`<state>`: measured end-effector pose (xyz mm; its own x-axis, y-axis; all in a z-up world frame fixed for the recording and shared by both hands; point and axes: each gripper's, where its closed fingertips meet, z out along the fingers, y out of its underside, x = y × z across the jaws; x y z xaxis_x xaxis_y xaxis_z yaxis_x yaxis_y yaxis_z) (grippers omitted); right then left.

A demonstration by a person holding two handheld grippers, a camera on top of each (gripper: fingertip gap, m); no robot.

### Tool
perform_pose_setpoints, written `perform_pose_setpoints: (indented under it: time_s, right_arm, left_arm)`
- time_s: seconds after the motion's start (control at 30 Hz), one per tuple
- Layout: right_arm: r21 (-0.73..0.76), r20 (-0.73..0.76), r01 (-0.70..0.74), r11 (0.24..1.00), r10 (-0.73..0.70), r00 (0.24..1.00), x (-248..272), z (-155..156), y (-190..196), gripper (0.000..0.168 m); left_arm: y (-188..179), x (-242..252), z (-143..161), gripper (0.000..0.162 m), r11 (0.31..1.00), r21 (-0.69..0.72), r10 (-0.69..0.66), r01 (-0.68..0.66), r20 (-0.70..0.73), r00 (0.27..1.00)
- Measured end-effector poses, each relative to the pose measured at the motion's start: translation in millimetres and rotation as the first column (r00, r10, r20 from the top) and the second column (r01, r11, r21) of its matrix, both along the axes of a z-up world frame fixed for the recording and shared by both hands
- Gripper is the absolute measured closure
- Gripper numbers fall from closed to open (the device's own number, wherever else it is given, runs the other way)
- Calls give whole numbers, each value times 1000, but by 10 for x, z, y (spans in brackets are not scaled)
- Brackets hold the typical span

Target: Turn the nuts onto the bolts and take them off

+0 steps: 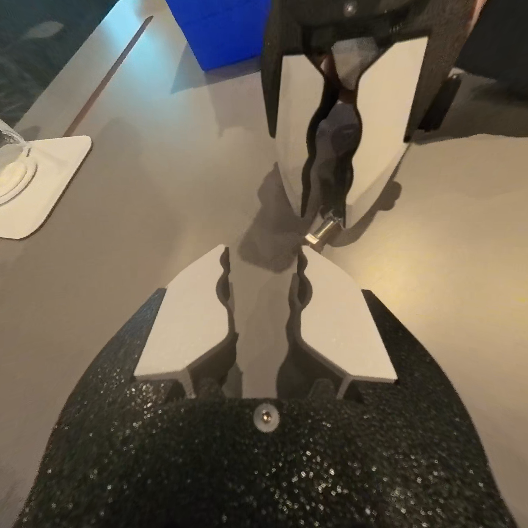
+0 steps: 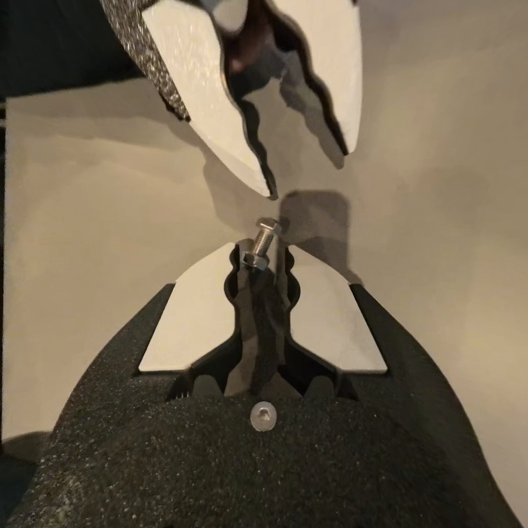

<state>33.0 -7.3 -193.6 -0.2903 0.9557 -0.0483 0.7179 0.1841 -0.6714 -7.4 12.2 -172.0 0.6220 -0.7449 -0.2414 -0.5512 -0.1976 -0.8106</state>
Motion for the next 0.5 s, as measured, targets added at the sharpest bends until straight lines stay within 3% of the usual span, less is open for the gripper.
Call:
perform_pose_setpoints:
  time_s: [0.17, 0.33, 0.5]
  right_arm:
    - [42, 60, -17, 999, 14, 998, 7, -82, -28, 149]
    - [228, 11, 8, 974, -10, 1000, -69, -43, 125, 149]
    - [295, -56, 19, 955, -2, 998, -174, 41, 134, 151]
  left_arm:
    - [-63, 20, 22, 112, 999, 15, -40, 41, -34, 999]
    - [-48, -24, -31, 109, 996, 80, -12, 30, -219, 976]
    - [-33, 20, -46, 111, 987, 150, -18, 65, -299, 954]
